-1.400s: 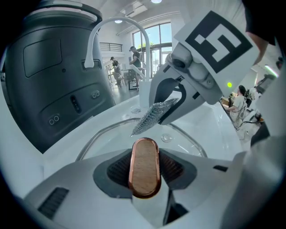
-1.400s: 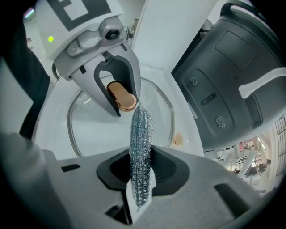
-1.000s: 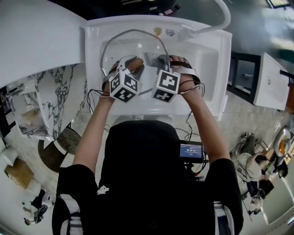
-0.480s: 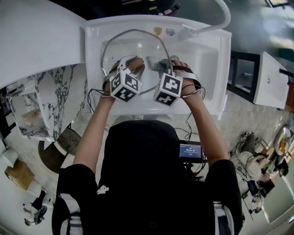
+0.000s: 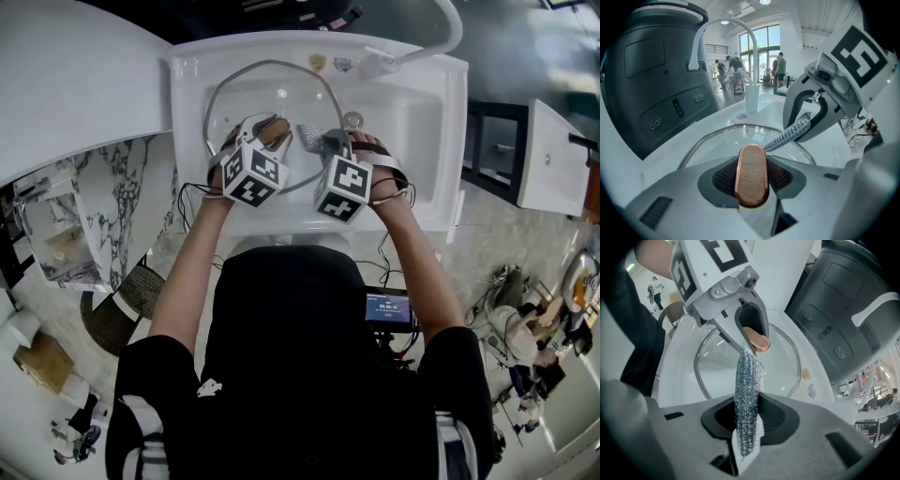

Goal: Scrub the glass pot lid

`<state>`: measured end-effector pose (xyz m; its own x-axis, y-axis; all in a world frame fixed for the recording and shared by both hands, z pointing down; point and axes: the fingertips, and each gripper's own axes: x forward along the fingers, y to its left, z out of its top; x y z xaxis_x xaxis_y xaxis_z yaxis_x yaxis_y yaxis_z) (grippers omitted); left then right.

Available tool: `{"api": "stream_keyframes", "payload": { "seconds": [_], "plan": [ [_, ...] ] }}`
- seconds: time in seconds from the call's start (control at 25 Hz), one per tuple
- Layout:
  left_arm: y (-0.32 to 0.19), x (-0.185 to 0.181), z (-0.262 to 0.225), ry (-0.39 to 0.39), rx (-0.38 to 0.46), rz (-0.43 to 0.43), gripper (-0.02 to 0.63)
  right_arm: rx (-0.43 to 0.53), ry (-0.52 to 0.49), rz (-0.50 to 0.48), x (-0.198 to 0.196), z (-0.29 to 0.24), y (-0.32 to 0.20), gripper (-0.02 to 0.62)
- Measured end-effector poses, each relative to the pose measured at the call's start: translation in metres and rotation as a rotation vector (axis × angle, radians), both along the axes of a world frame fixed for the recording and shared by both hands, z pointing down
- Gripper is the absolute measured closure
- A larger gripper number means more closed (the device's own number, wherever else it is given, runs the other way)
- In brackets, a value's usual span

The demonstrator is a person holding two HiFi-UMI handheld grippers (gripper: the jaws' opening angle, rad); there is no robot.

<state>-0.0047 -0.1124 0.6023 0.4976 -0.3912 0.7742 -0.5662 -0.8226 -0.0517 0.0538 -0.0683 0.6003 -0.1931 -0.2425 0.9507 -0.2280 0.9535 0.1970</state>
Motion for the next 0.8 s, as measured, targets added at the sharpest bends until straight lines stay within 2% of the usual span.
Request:
{"api": "stream_keyframes", "payload": {
  "seconds": [0.36,0.52,0.64,0.8],
  "plan": [
    [-0.001,-0.001,-0.001,0.005,0.004,-0.03,0.44,-0.032,-0.006,0.006,0.0,0.003,0.014,0.512],
    [-0.001,-0.004,-0.001,0.028,-0.01,-0.075,0.44,-0.043,-0.011,0.008,-0.001,0.002,0.019,0.512],
    [-0.001,-0.004,-0.002,0.053,-0.027,-0.118,0.439,-0.064,-0.036,0.028,-0.001,0.001,0.023,0.514],
    [-0.001,-0.003,-0.003,0.067,-0.037,-0.123,0.439,-0.101,-0.055,0.07,0.0,-0.002,0.023,0.515]
  ]
}}
